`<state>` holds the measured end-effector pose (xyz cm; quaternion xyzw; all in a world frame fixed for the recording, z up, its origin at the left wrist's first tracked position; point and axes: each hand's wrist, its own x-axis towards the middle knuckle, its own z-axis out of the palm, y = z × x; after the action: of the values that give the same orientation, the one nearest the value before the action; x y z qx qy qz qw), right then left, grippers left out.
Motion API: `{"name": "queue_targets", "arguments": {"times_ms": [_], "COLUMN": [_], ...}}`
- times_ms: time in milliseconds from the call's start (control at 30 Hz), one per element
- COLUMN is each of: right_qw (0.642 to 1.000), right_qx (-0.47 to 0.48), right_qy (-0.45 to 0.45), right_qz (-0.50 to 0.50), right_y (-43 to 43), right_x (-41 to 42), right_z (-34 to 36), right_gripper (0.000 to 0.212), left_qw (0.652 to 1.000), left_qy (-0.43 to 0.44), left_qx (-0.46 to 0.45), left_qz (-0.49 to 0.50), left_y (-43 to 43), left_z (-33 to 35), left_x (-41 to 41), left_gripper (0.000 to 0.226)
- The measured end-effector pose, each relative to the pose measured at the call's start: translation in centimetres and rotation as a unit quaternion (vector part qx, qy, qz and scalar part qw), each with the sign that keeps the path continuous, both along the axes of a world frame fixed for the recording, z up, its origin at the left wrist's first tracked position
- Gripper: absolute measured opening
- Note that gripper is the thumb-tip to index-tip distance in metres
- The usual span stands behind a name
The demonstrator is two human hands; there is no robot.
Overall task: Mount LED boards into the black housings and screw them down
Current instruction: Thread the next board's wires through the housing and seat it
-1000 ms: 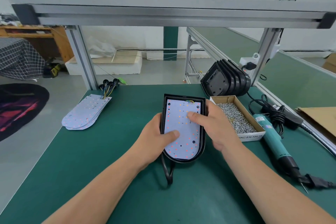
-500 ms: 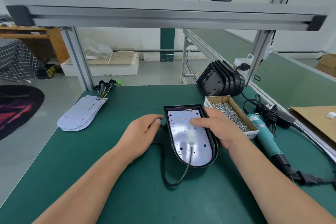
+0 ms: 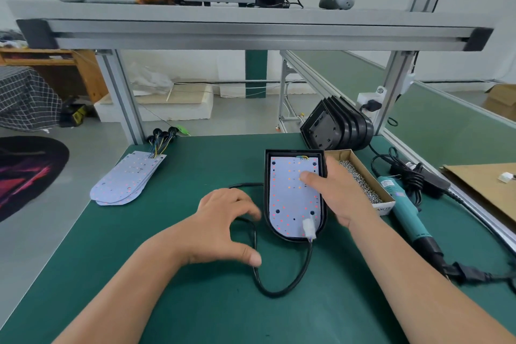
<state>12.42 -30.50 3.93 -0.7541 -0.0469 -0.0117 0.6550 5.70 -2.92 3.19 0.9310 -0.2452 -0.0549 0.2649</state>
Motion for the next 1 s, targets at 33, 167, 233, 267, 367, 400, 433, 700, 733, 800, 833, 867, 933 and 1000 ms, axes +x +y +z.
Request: {"name": "queue_targets", "arguments": {"times_ms": [33, 167, 233, 267, 367, 400, 433, 700, 733, 800, 833, 867, 933, 1000], "right_qw": [1.000, 0.998, 0.995, 0.994, 0.993, 0.994, 0.994, 0.996, 0.996, 0.994, 0.993, 0.992, 0.991, 0.987], "right_qx": [-0.001, 0.006, 0.016, 0.026, 0.067, 0.082, 0.096, 0.000, -0.027, -0.057, -0.061, -0.064, -0.074, -0.109], "right_qy": [-0.010, -0.061, -0.080, -0.085, -0.066, -0.052, -0.035, 0.059, 0.055, 0.051, 0.053, 0.057, 0.066, 0.070], "right_qz": [-0.008, -0.034, -0.051, -0.060, -0.065, -0.059, -0.049, 0.062, 0.070, 0.084, 0.088, 0.091, 0.095, 0.094], "right_y": [0.0, 0.5, 0.7, 0.8, 0.9, 0.9, 0.9, 1.1, 1.4, 1.6, 1.5, 1.4, 1.0, 0.8], "right_x": [0.0, 0.0, 0.1, 0.2, 0.4, 0.4, 0.2, -0.9, -1.0, -1.0, -1.0, -0.9, -0.9, -1.1], "right_z": [0.0, 0.3, 0.1, 0.0, -0.1, -0.1, -0.1, -0.2, -0.4, -0.8, -0.9, -0.8, -0.6, -0.4], "right_gripper": [0.029, 0.036, 0.037, 0.036, 0.031, 0.029, 0.027, 0.024, 0.025, 0.027, 0.029, 0.030, 0.035, 0.038], "left_qw": [1.000, 0.999, 0.998, 0.998, 1.000, 1.000, 0.999, 0.986, 0.987, 0.987, 0.986, 0.985, 0.979, 0.976], "left_qy": [0.006, 0.042, 0.048, 0.046, 0.016, -0.004, -0.026, -0.130, -0.129, -0.123, -0.119, -0.117, -0.118, -0.114], "left_qx": [0.001, -0.015, -0.019, -0.016, 0.008, 0.019, 0.030, 0.084, 0.081, 0.073, 0.074, 0.079, 0.091, 0.103], "left_qz": [-0.008, -0.022, -0.030, -0.030, -0.020, -0.017, -0.009, 0.058, 0.056, 0.070, 0.085, 0.102, 0.136, 0.152], "left_y": [-0.1, -0.8, -1.1, -1.2, -1.4, -1.5, -1.6, -0.7, -0.4, 0.1, 0.5, 0.9, 1.6, 1.9], "left_z": [-0.3, -1.1, -1.4, -1.5, -1.7, -1.8, -1.9, -0.9, -0.7, -0.6, -0.6, -0.7, -0.9, -1.0], "left_x": [0.0, 0.4, 0.6, 0.6, 0.8, 0.9, 0.9, 1.7, 1.7, 1.8, 1.8, 1.9, 2.1, 2.1], "left_gripper": [0.071, 0.055, 0.052, 0.052, 0.053, 0.054, 0.056, 0.059, 0.058, 0.056, 0.056, 0.056, 0.052, 0.046]}}
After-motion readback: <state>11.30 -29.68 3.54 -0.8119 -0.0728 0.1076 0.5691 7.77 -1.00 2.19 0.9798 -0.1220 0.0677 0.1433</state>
